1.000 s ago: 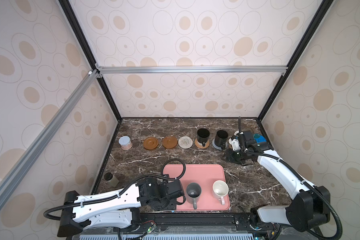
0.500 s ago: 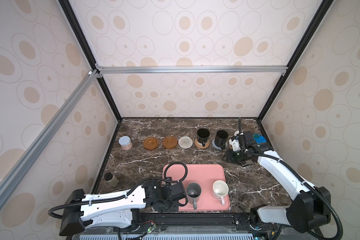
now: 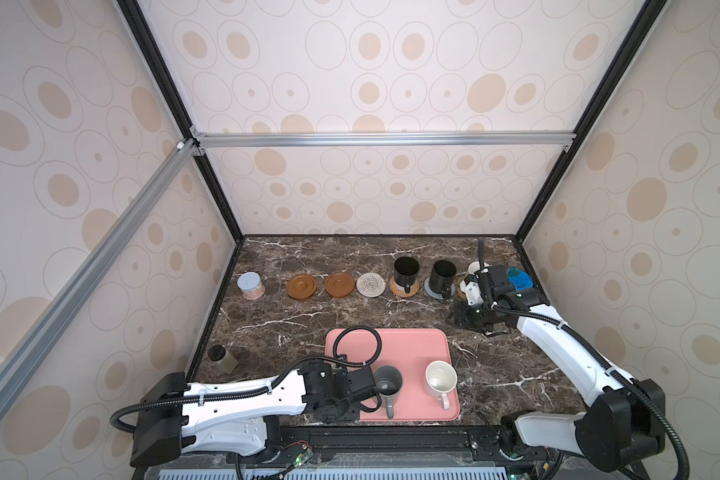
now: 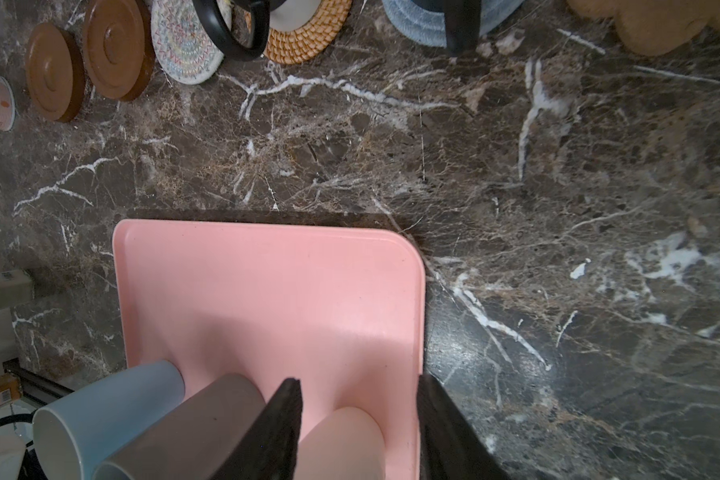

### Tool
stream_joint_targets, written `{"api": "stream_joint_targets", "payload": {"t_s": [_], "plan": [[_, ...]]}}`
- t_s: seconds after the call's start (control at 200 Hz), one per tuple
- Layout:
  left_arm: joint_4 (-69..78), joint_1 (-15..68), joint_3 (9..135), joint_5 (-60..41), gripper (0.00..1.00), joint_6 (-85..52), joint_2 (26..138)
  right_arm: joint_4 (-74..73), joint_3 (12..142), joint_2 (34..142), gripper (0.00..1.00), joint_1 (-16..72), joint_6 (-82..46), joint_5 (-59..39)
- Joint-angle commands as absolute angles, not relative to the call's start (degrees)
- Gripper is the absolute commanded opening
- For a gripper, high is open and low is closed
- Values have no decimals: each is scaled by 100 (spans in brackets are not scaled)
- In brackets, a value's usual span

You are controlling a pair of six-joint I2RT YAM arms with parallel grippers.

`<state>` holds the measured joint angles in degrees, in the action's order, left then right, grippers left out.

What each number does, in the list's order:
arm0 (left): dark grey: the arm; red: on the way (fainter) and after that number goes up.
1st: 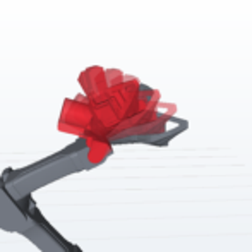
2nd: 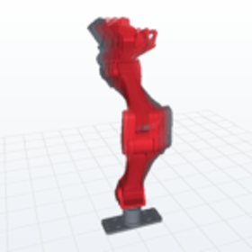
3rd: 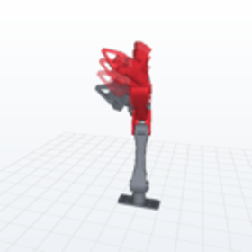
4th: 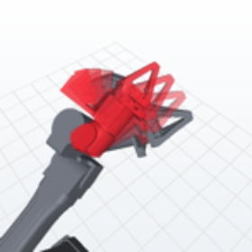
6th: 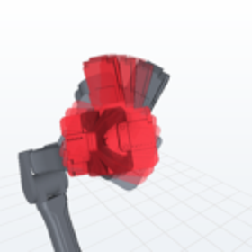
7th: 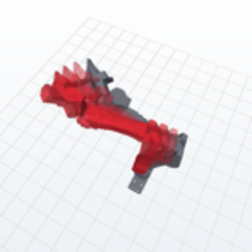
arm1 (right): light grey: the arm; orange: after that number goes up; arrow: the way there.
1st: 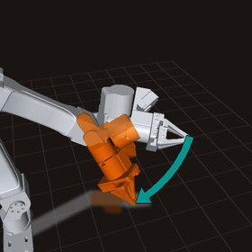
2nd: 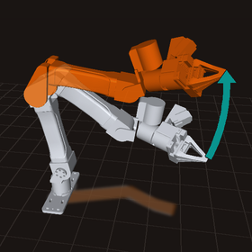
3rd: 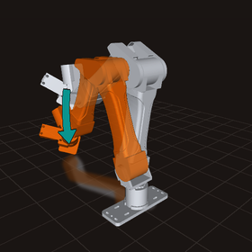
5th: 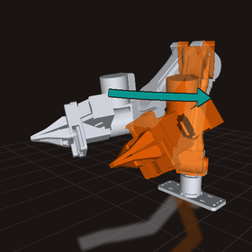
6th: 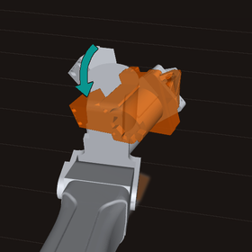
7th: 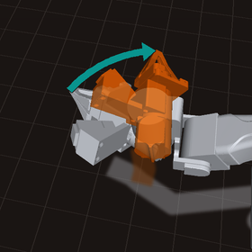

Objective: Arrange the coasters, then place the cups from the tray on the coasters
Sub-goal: 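Lower the left gripper into the blue-handled white mug and grasp it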

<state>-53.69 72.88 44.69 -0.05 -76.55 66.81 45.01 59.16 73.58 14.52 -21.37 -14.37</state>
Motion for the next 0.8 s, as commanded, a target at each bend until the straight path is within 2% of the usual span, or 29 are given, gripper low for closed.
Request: {"api": "stream_joint_targets", "payload": {"t_s": [0.0, 0.25, 0.795], "plan": [[-5312, 7092, 4404, 294, 30, -7478, 6660, 4631, 5845, 7208, 49, 1483, -2162, -1359], [-5067, 6682, 4268, 425, 25, -7143, 6637, 4665, 5822, 7167, 49, 1485, -2195, -1319], [-4764, 6390, 4180, 884, 26, -7026, 6926, 4720, 5807, 7097, 49, 1482, -2285, -1274]]}}
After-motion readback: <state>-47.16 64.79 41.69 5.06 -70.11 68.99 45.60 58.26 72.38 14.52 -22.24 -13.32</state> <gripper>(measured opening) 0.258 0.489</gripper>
